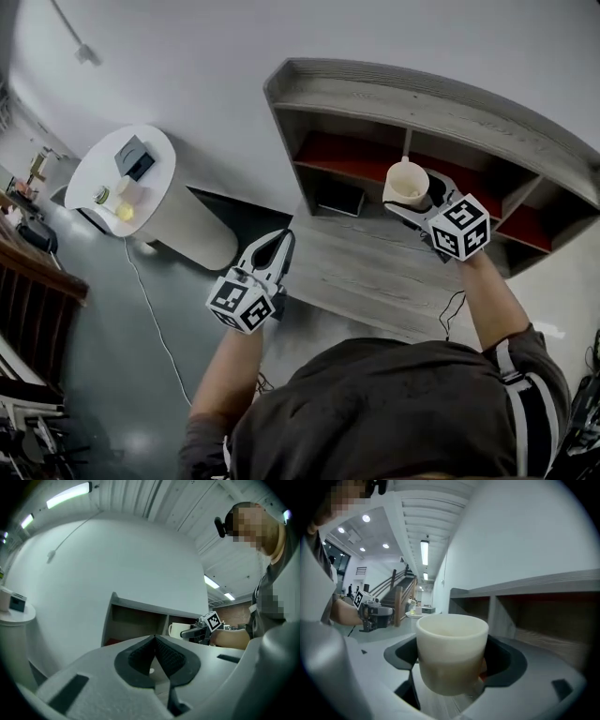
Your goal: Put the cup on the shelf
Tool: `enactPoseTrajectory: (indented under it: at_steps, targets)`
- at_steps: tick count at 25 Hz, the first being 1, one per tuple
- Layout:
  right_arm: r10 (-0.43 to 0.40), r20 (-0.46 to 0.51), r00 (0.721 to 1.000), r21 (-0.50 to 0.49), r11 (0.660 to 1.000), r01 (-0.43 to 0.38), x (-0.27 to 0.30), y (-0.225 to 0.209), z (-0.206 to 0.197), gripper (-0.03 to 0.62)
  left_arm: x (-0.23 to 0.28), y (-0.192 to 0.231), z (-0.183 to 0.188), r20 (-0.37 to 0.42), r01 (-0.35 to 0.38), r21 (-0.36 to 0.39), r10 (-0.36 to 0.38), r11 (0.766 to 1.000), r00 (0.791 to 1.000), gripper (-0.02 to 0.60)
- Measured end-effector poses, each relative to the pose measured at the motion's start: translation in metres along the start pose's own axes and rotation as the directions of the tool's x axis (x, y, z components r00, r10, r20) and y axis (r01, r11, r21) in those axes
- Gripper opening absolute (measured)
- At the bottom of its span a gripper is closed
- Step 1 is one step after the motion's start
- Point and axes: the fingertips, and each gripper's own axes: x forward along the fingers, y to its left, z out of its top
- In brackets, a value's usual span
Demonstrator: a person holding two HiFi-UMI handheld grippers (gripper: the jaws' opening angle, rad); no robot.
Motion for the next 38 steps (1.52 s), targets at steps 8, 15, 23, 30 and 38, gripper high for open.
enactPoseTrajectory:
  at_steps: [8, 15, 23, 30, 38]
  targets:
    - [-0.200, -0.059, 0.978, 0.029, 0.979, 0.202, -0.062, -0.093, -0.046, 0.411, 0.096, -0.043, -0.018, -0.016, 0.171, -0.003, -0.171, 0.985, 0.985, 0.003]
    - [-0.295, -0.097, 0.950, 0.033, 0.954, 0.300, -0.074, -0.140, -0.076, 0.412, 0.143, -0.066, -0.032, -0.027, 0.242, -0.011, -0.242, 0.970, 0.970, 0.003]
    - [-0.349, -0.119, 0.929, 0.061, 0.932, 0.358, -0.064, -0.170, -0.093, 0.411, 0.160, -0.067, -0.042, -0.036, 0.254, -0.033, -0.255, 0.967, 0.966, 0.003]
    - [-0.369, -0.122, 0.921, 0.087, 0.921, 0.381, -0.057, -0.184, -0.102, 0.412, 0.161, -0.063, -0.046, -0.037, 0.247, -0.037, -0.249, 0.968, 0.968, 0.005]
    - [-0.380, -0.094, 0.920, 0.090, 0.917, 0.388, -0.056, -0.185, -0.102, 0.417, 0.153, -0.060, -0.050, -0.043, 0.234, -0.048, -0.236, 0.971, 0.971, 0.003]
